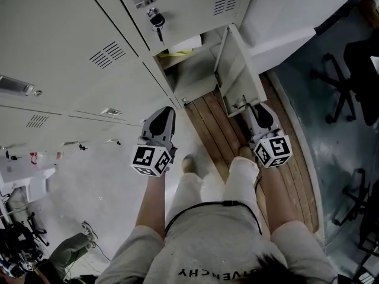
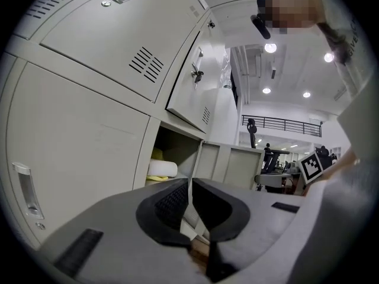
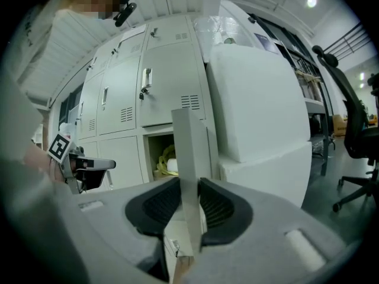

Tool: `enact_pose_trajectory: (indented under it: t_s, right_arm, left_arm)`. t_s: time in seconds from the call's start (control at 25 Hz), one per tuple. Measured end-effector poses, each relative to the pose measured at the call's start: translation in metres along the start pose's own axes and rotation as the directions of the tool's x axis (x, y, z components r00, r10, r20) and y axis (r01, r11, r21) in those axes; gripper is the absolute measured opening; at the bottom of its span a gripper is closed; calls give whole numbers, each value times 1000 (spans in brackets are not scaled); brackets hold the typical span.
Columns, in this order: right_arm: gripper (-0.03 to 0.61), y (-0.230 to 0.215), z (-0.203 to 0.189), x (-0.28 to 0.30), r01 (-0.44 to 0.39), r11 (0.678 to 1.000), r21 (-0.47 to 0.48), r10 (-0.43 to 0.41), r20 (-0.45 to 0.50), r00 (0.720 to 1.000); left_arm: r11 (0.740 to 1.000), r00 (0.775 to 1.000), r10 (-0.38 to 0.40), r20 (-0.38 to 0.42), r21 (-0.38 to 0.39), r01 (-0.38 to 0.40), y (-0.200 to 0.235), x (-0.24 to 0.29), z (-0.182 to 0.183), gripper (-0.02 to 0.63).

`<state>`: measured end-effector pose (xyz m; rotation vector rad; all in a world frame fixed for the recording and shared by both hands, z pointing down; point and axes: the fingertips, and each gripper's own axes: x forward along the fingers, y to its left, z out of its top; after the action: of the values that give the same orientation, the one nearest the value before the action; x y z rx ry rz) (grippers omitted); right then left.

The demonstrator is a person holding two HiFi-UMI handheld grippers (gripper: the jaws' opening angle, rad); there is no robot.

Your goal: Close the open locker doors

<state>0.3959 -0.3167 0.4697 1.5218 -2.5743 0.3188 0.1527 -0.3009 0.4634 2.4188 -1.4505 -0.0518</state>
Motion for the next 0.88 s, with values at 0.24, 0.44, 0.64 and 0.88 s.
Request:
enact_pose_trajectory:
  t_s: [0.24,0.44,0.64,0.88]
  right_arm:
    - [109,32,-1,12,-40,999,-18,40,-13,999]
    - [117,58,-2,25,-81,996,-37,80,-21,997]
    - [126,83,-1,41,-115,992,-51,114,-23,993]
    - [140,105,0,59,-143,988,-58,142,-23,990]
  left_arm:
    - [1000,1000,7,11,-8,-7,14,-12,3,18]
    - [1000,1000,23,17,-14,-22,28,-22,5,18]
    - [999,999,44,16,-16,-44,45,-32,6,18]
    - [998,998,57,21,-19,-56,62,-37,9,18]
